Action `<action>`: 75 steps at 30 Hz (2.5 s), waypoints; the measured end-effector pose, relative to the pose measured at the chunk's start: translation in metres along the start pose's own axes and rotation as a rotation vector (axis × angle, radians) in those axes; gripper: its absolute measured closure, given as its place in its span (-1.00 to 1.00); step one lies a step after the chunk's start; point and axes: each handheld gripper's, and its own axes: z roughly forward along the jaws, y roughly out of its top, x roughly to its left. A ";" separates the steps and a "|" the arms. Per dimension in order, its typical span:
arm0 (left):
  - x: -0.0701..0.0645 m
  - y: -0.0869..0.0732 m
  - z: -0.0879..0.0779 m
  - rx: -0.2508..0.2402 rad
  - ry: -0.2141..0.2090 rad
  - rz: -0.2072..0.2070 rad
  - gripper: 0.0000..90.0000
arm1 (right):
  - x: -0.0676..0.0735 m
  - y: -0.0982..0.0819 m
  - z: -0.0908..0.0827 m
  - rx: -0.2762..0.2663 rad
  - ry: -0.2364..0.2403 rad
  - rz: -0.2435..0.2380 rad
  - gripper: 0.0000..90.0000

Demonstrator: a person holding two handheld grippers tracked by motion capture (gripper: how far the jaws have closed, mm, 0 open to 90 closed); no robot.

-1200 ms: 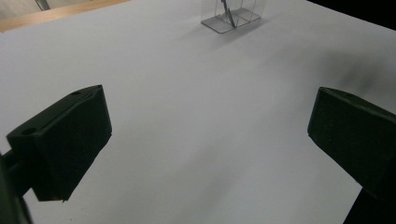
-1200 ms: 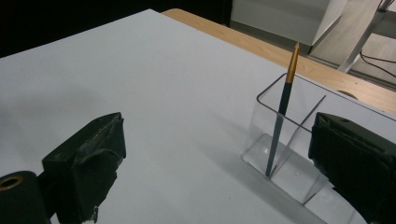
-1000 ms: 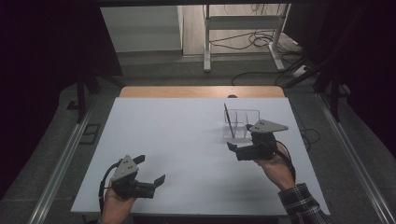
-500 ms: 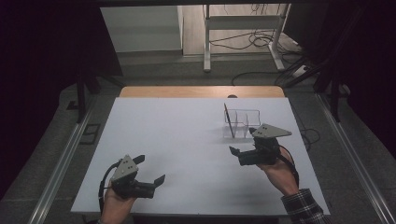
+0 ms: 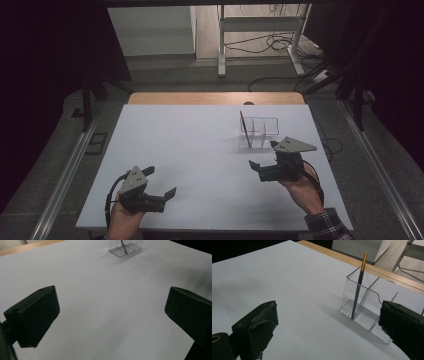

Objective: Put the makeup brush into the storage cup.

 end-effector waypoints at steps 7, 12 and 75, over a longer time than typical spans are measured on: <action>0.001 -0.001 -0.001 0.002 0.003 -0.006 -1.00 | 0.002 -0.004 -0.005 0.002 -0.009 0.004 -0.97; 0.001 -0.001 -0.001 0.004 0.003 -0.006 -1.00 | 0.003 -0.008 -0.009 0.006 -0.006 0.008 -0.98; 0.002 -0.001 -0.001 -0.002 0.004 -0.010 -1.00 | -0.007 -0.045 -0.070 0.001 -0.085 0.044 -1.00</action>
